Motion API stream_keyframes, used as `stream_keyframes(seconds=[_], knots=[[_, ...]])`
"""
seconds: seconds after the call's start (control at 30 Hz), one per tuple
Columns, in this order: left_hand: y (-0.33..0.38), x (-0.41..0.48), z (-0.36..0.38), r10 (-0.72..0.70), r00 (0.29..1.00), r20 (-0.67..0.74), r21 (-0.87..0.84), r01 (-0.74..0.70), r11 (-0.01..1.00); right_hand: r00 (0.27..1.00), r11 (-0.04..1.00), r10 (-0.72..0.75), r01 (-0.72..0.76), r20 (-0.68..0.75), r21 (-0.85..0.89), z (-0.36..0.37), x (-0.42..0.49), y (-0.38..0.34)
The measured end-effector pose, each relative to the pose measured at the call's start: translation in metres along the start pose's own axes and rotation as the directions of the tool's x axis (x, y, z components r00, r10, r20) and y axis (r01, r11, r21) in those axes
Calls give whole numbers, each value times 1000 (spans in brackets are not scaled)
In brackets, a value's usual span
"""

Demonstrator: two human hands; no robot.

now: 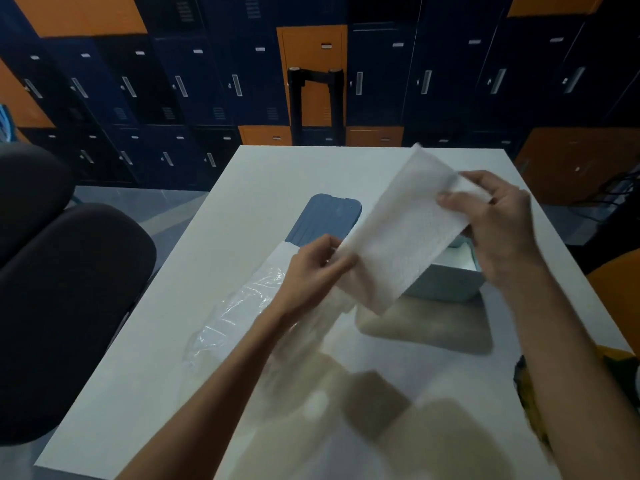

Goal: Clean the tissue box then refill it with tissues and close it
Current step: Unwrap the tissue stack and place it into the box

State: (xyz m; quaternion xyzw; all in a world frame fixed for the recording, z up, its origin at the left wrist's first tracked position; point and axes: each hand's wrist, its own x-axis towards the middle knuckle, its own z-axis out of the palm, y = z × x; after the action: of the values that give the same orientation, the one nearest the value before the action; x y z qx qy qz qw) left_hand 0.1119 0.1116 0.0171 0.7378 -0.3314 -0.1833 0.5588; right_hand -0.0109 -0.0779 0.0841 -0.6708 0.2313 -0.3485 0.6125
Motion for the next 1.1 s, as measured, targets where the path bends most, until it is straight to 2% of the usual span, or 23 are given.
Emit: stream_keyframes(seconds=[0.07,0.17,0.23,0.3,0.37,0.4,0.43,0.5,0.57,0.63,0.8,1.0,1.1], knots=[[8,15,-1,-106,994,-39,-191,97,977,998,999,47,-46,-49,7,-13,10,-1],[27,46,1,-203,972,-115,-399,142,906,984,989,118,-128,-135,-70,-33,25,9],[39,68,3,-234,966,-114,-468,155,870,971,975,121,-155,-209,-159,-45,31,19],[47,87,10,-236,969,-66,-451,182,874,950,952,115,-188,-291,-240,-56,36,28],[48,100,23,-245,969,-28,-341,221,914,939,917,105,-219,-328,-332,-64,38,37],[47,105,31,-243,969,-41,-232,227,946,938,886,106,-240,-330,-397,-65,39,40],[43,109,38,-223,972,-68,-87,217,972,944,832,109,-259,-313,-491,-64,39,43],[35,116,49,-124,990,-63,225,135,965,957,650,107,-273,-270,-710,-60,36,47],[27,121,57,-29,1000,6,476,23,879,956,503,121,-292,-269,-814,-54,32,50],[20,125,60,19,998,62,613,-54,788,951,431,155,-308,-267,-848,-51,32,55],[19,123,63,54,981,187,779,-181,601,946,307,226,-297,-234,-904,-51,35,55],[31,111,76,64,950,305,937,-311,161,944,101,278,-211,-176,-972,-43,45,51],[26,109,77,30,942,334,940,-335,61,937,59,311,-185,-158,-981,-42,47,55]])
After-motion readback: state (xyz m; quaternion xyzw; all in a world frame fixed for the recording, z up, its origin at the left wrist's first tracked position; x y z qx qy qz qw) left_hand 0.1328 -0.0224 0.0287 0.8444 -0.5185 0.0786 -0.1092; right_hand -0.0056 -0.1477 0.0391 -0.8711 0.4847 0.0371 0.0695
